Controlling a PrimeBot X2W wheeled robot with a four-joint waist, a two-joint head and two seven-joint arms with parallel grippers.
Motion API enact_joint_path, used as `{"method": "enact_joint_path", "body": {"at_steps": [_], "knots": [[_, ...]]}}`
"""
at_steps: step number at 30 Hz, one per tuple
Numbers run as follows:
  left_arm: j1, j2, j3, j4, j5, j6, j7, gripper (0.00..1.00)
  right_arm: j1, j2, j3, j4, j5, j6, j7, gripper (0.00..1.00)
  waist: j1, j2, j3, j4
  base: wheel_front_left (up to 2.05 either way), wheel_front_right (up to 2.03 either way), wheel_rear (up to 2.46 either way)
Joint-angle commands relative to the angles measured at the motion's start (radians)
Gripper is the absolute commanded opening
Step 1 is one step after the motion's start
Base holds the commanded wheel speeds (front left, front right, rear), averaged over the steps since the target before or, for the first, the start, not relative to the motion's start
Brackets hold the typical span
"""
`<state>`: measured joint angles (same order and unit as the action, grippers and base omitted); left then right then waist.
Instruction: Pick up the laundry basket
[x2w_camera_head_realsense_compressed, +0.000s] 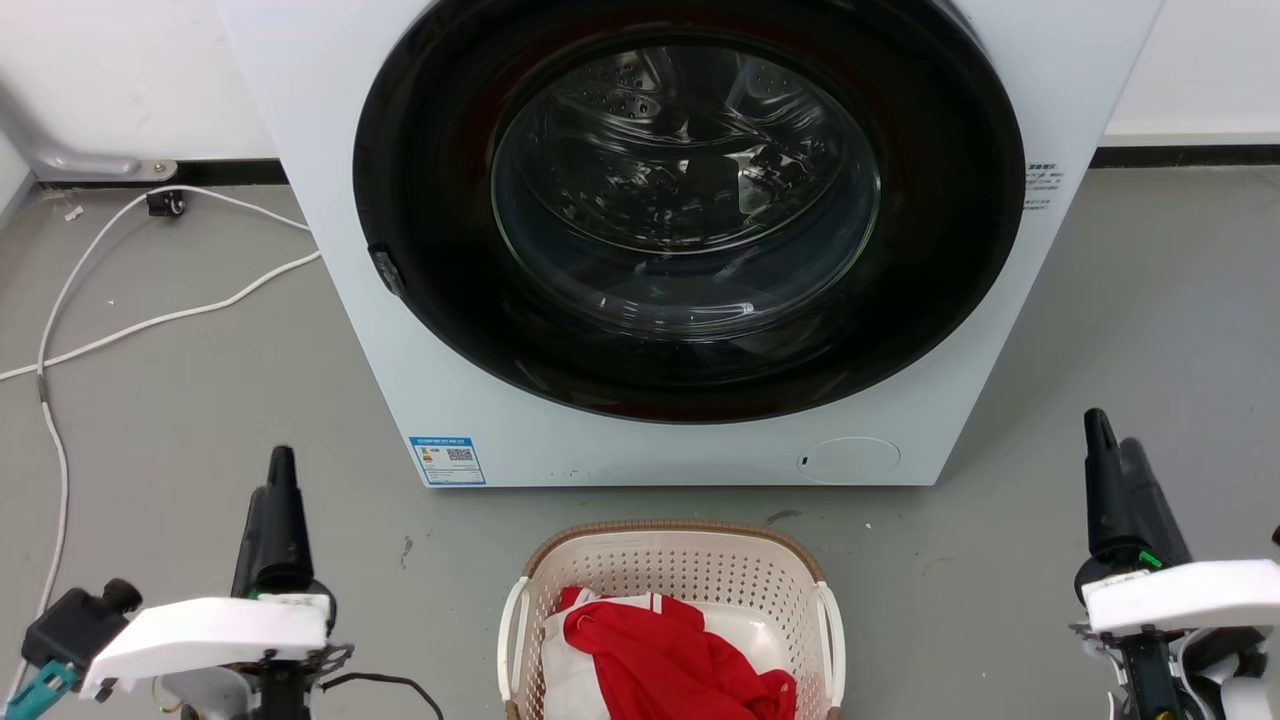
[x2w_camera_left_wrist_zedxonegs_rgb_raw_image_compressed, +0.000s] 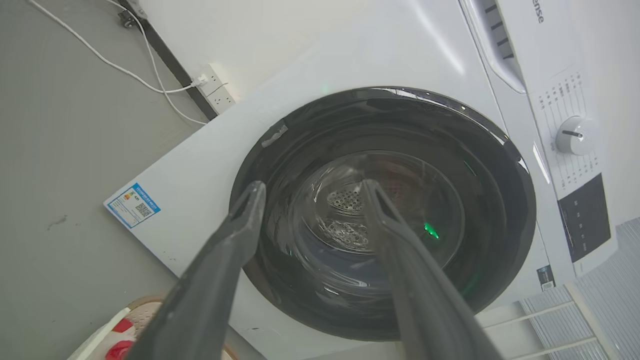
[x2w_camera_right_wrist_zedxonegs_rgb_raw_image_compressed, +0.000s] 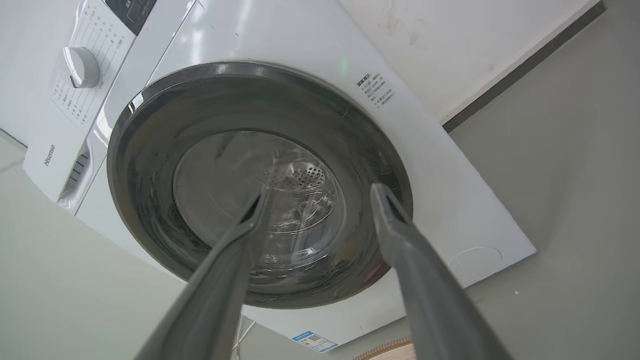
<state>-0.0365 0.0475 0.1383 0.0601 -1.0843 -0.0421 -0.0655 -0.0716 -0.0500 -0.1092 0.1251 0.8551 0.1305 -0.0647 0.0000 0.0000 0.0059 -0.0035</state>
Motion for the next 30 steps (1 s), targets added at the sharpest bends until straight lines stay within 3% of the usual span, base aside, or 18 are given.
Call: {"method": "enact_joint_path", "body": {"at_steps": [1,11,21,30], "knots": [[0.0,0.003,-0.017,-0.043,0.06,0.011,-0.012,1.0,-0.011,-0.003,0.003,-0.035,-0.065,0.0,-0.012,1.0,0.0,0.0,0.001,0.0,0.0,0.0,0.0],[0.02,0.004,-0.136,-0.106,0.32,0.022,-0.043,1.0,0.016,-0.003,0.048,-0.08,-0.301,0.0,-0.044,1.0,0.0,0.0,0.004,-0.004,0.0,0.0,0.0],[0.032,0.004,-0.201,-0.116,0.528,0.014,-0.072,1.0,0.035,-0.002,0.057,-0.053,-0.45,0.0,-0.073,1.0,0.0,0.0,0.003,-0.007,0.0,0.0,0.0],[0.039,0.047,-0.295,-0.101,0.69,0.076,-0.095,1.0,0.043,-0.002,0.05,-0.027,-0.567,0.0,-0.089,1.0,0.0,0.0,0.004,-0.011,0.0,0.0,0.0]]}}
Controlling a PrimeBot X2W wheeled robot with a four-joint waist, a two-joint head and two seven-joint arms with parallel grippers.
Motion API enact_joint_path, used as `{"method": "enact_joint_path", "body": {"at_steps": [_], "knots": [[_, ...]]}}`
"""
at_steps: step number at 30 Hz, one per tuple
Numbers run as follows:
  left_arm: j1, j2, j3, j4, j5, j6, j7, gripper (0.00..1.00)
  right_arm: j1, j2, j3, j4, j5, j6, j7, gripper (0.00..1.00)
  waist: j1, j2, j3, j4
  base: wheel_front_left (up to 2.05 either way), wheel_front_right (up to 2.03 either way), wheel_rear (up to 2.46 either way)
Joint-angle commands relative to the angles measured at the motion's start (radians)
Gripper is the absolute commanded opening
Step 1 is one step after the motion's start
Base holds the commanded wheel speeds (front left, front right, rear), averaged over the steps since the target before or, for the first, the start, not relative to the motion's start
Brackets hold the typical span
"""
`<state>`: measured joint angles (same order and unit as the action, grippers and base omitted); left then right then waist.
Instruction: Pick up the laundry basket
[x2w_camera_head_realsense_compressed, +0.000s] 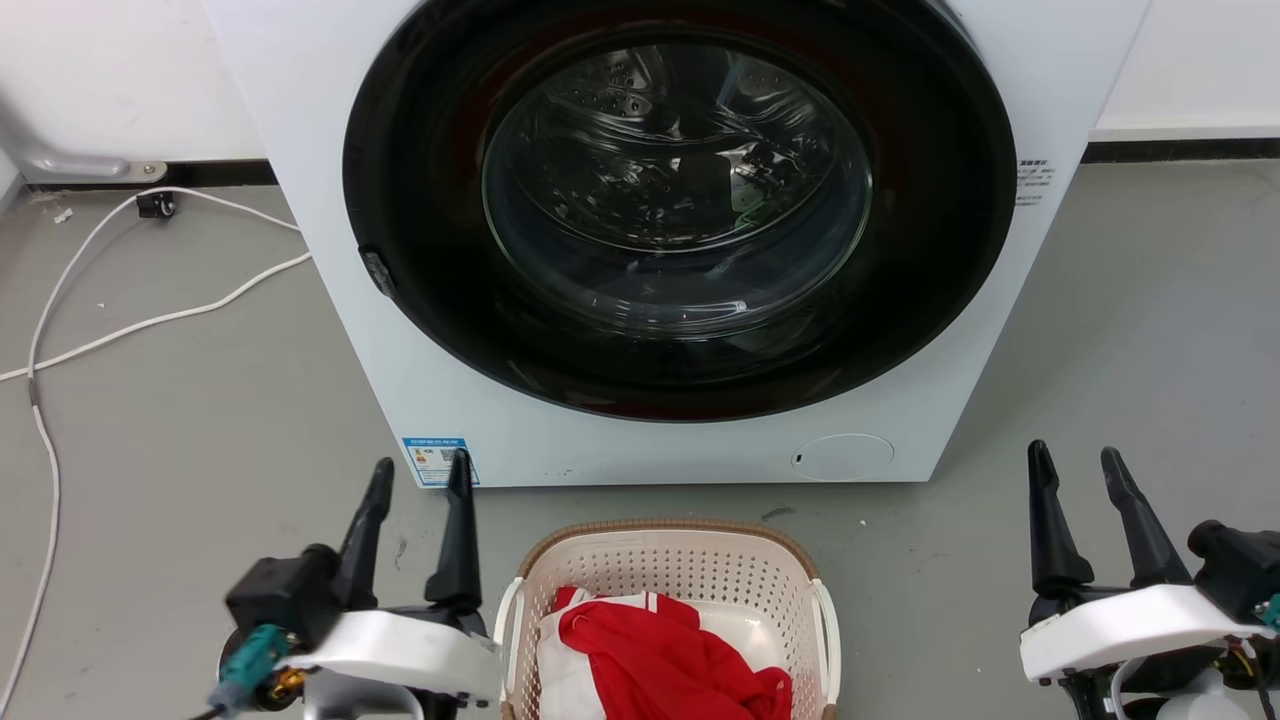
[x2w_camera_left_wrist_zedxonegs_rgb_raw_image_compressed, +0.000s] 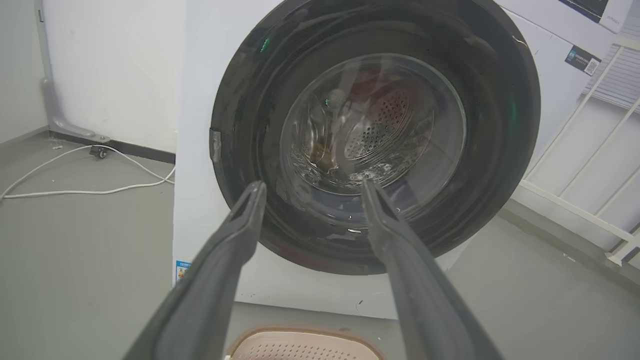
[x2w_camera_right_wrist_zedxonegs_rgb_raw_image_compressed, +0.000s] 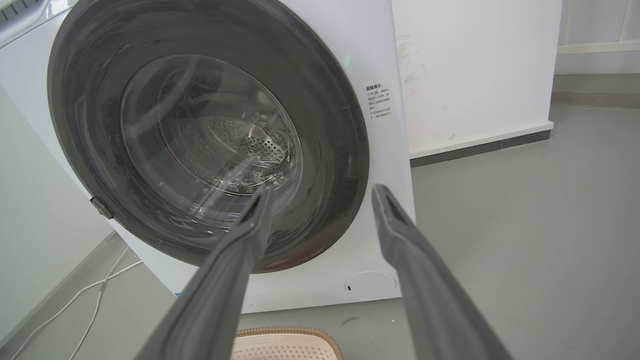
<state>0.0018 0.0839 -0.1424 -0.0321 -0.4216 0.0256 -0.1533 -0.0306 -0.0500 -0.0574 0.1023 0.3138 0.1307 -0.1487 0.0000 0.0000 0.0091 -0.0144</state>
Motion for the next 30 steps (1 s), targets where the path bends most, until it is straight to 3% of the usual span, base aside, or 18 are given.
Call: {"method": "enact_joint_path", "body": {"at_steps": [1,22,25,30], "knots": [[0.001,0.018,-0.027,-0.005,0.041,0.016,-0.011,1.0,0.003,-0.002,-0.001,-0.002,-0.036,0.0,-0.006,1.0,0.0,0.0,0.001,-0.001,0.0,0.0,0.0],[-0.008,0.09,-0.176,0.064,0.217,0.154,-0.058,1.0,0.014,-0.001,0.019,0.031,-0.238,0.0,-0.046,1.0,0.0,0.0,-0.006,-0.007,0.0,0.0,0.0],[-0.008,0.096,-0.194,0.064,0.238,0.164,-0.065,1.0,0.017,-0.001,0.021,0.031,-0.257,0.0,-0.053,1.0,0.0,0.0,-0.006,-0.007,0.0,0.0,0.0],[0.005,0.08,-0.19,0.05,0.219,0.145,-0.075,1.0,0.019,-0.001,0.027,0.039,-0.25,0.0,-0.065,1.0,0.0,0.0,-0.003,-0.007,0.0,0.0,0.0]]}}
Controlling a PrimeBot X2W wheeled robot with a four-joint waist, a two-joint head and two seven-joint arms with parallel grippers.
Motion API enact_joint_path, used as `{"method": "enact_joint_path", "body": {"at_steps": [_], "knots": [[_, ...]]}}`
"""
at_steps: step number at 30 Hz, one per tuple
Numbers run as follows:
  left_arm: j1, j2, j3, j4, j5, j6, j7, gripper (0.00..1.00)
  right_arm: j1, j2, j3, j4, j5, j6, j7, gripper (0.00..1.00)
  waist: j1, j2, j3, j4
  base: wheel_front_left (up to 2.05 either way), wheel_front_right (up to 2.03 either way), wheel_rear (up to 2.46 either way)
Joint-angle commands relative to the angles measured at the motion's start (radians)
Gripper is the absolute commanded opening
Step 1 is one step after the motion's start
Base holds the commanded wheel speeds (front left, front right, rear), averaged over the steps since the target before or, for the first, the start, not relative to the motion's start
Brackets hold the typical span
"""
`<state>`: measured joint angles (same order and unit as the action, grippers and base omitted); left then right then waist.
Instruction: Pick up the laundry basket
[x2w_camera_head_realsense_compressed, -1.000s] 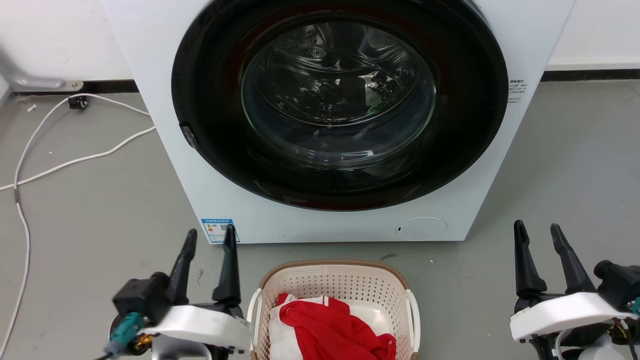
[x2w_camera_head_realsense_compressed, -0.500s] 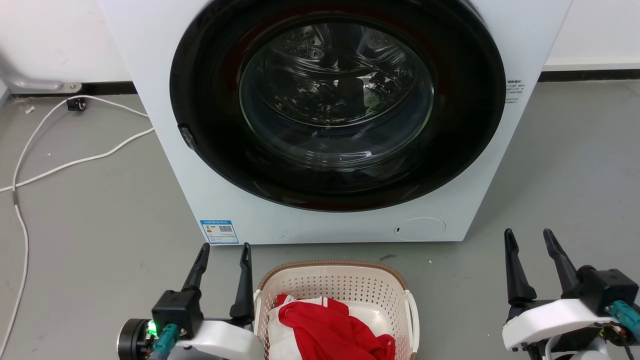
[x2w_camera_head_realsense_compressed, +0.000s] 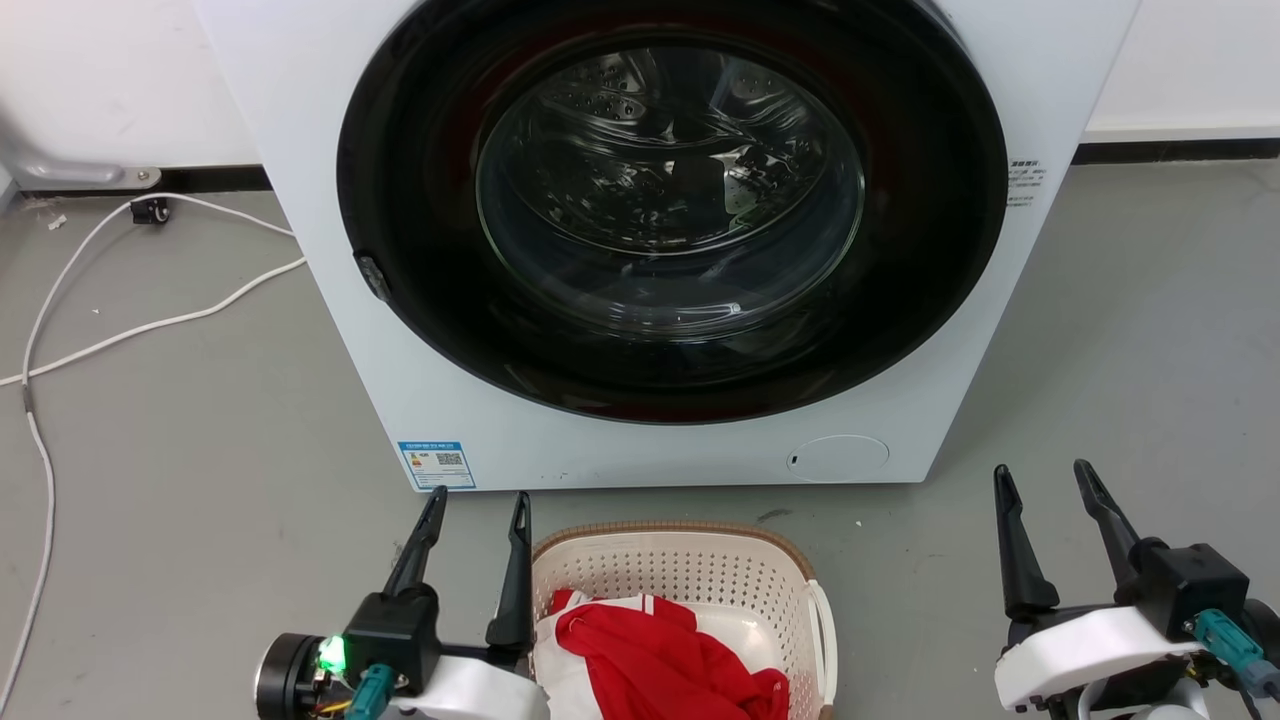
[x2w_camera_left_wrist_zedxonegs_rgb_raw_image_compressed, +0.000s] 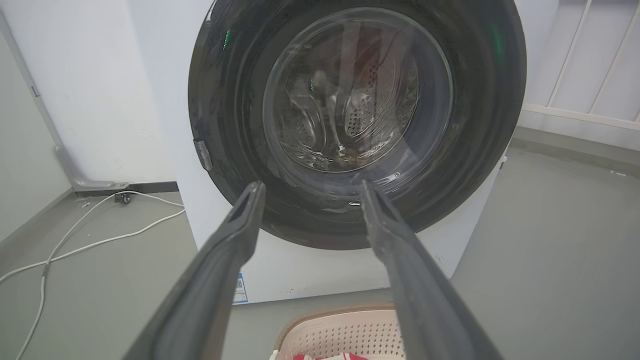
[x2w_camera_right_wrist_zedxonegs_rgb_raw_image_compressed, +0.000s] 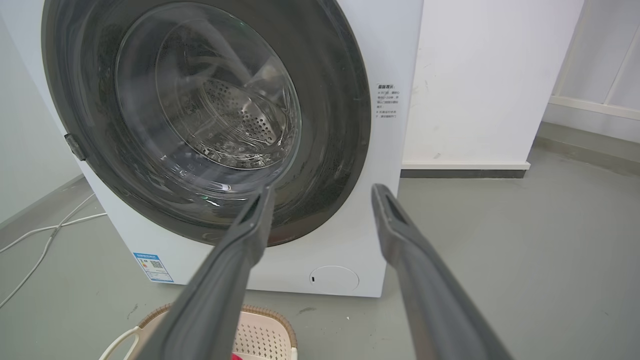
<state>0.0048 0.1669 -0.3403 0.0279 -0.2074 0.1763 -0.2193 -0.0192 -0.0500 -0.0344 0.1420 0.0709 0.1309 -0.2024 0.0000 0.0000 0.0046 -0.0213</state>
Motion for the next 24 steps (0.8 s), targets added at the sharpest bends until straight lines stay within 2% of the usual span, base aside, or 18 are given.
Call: {"method": "enact_joint_path", "body": {"at_steps": [1,5,8,13,17,24], "knots": [[0.007,-0.009,0.015,-0.011,0.001,-0.009,-0.01,1.0,0.009,-0.001,0.005,0.002,-0.001,0.0,-0.012,1.0,0.0,0.0,0.001,0.0,0.0,0.0,0.0],[0.019,-0.03,0.045,-0.008,-0.009,-0.027,-0.017,1.0,0.011,-0.001,0.004,0.015,0.031,0.0,-0.021,1.0,0.0,0.0,0.003,0.001,0.0,0.0,0.0],[0.037,-0.052,0.079,0.014,-0.022,-0.061,-0.023,1.0,0.008,-0.001,0.002,0.033,0.056,0.0,-0.027,1.0,0.0,0.0,0.001,0.0,0.0,0.0,0.0],[0.051,-0.075,0.116,0.049,0.021,-0.104,-0.032,1.0,0.006,-0.001,0.012,0.057,0.05,0.0,-0.039,1.0,0.0,0.0,-0.002,-0.003,0.0,0.0,0.0],[0.048,-0.078,0.116,0.077,0.098,-0.104,-0.039,1.0,0.001,-0.001,0.003,0.074,0.037,0.0,-0.047,1.0,0.0,0.0,-0.002,-0.005,0.0,0.0,0.0],[0.05,-0.096,0.131,0.094,0.135,-0.118,-0.048,1.0,-0.002,0.0,0.001,0.086,0.014,0.0,-0.058,1.0,0.0,0.0,-0.001,-0.002,0.0,0.0,0.0]]}}
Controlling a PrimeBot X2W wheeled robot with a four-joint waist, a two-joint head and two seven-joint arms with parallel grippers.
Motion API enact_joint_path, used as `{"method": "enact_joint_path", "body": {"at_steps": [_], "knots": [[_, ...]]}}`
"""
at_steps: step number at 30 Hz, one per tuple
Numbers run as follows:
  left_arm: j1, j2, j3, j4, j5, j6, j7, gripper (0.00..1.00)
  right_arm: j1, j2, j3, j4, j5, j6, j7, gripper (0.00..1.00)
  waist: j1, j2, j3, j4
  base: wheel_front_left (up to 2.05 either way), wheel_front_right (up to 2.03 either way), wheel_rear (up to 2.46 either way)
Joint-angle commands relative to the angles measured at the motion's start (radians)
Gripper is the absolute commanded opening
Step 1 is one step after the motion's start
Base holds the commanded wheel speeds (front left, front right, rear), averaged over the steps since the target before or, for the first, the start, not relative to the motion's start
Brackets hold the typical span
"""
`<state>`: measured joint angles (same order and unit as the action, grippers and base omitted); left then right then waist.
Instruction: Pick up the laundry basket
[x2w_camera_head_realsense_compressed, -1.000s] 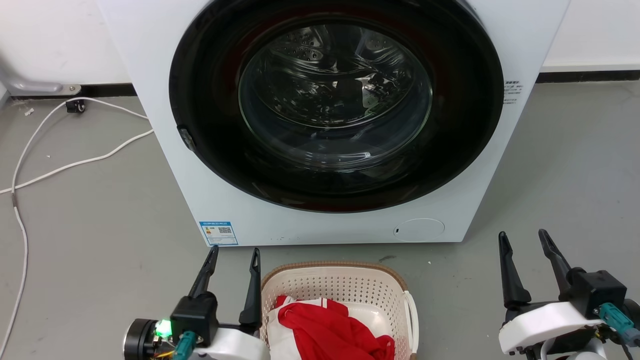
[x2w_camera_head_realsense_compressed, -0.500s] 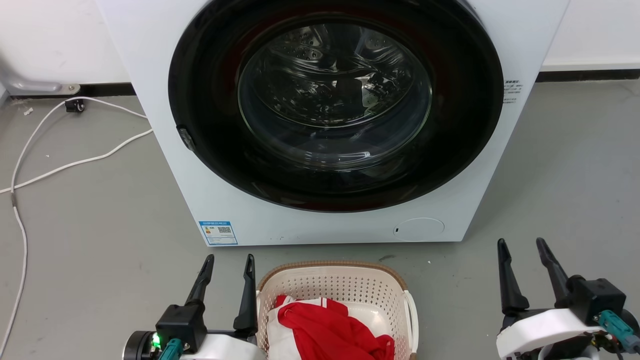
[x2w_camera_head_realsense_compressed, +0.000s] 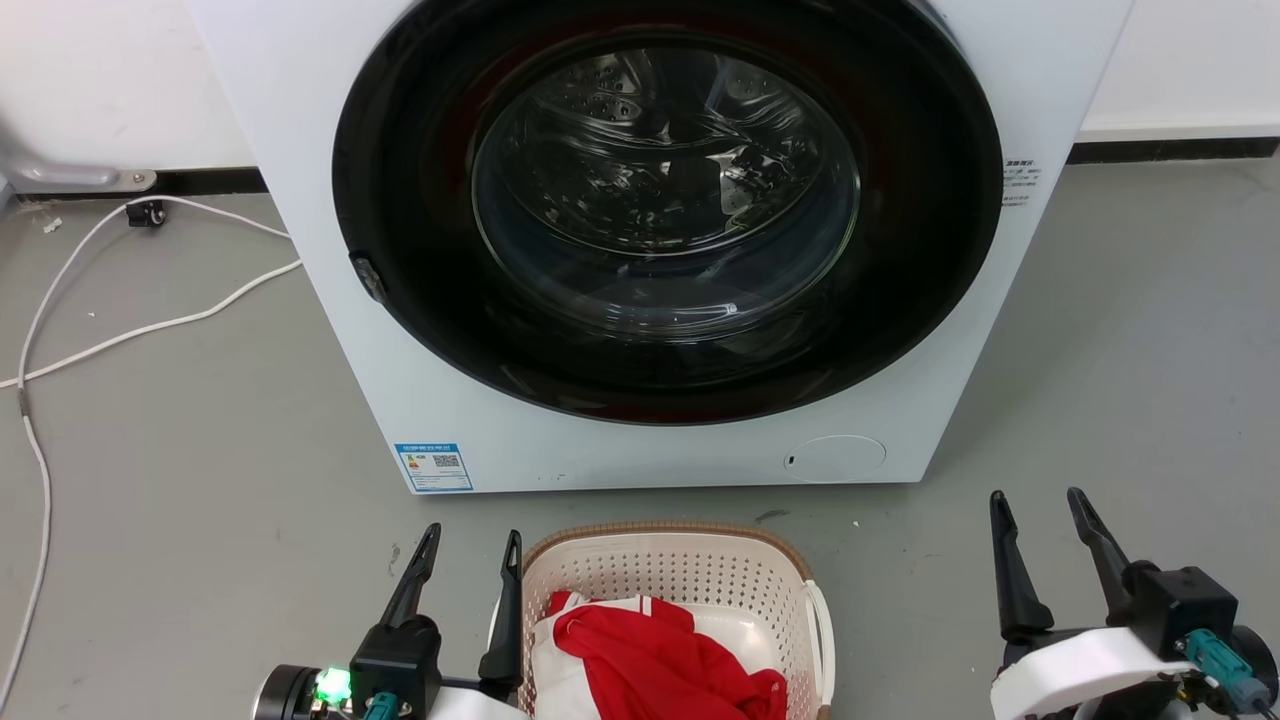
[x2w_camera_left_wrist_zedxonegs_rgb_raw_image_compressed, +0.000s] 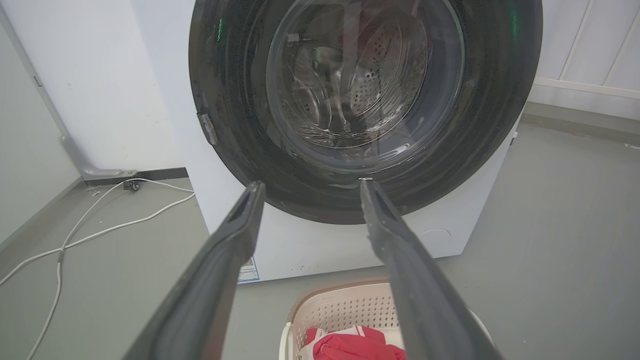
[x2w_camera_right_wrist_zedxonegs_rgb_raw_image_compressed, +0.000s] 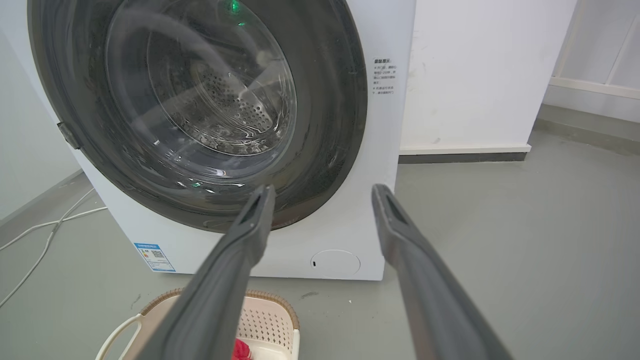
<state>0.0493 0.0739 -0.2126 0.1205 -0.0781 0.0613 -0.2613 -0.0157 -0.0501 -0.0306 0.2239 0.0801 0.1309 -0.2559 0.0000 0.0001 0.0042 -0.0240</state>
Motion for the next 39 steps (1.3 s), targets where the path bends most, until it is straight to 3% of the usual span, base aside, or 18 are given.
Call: {"method": "enact_joint_path", "body": {"at_steps": [1,27,34,39], "knots": [[0.007,-0.004,0.006,0.003,0.006,-0.006,-0.005,1.0,-0.007,0.0,-0.004,0.008,0.016,0.0,-0.004,1.0,0.0,-0.0001,0.0,0.001,0.0,0.0,0.0],[0.009,-0.023,0.054,0.016,0.007,-0.033,-0.004,1.0,-0.014,0.0,0.0,0.02,0.009,0.0,-0.009,1.0,0.0,-0.0001,0.004,-0.003,0.0,0.0,0.0],[-0.019,-0.024,0.06,0.03,-0.003,-0.041,-0.004,1.0,-0.028,0.0,-0.007,0.012,0.001,0.0,-0.008,1.0,0.0,-0.0001,0.062,-0.001,0.0,0.0,0.0],[-0.07,-0.024,0.069,0.048,-0.009,-0.043,-0.004,1.0,-0.068,0.0,-0.017,0.004,-0.014,0.0,0.001,1.0,0.0,-0.0001,0.165,-0.005,0.0,0.0,0.0]]}}
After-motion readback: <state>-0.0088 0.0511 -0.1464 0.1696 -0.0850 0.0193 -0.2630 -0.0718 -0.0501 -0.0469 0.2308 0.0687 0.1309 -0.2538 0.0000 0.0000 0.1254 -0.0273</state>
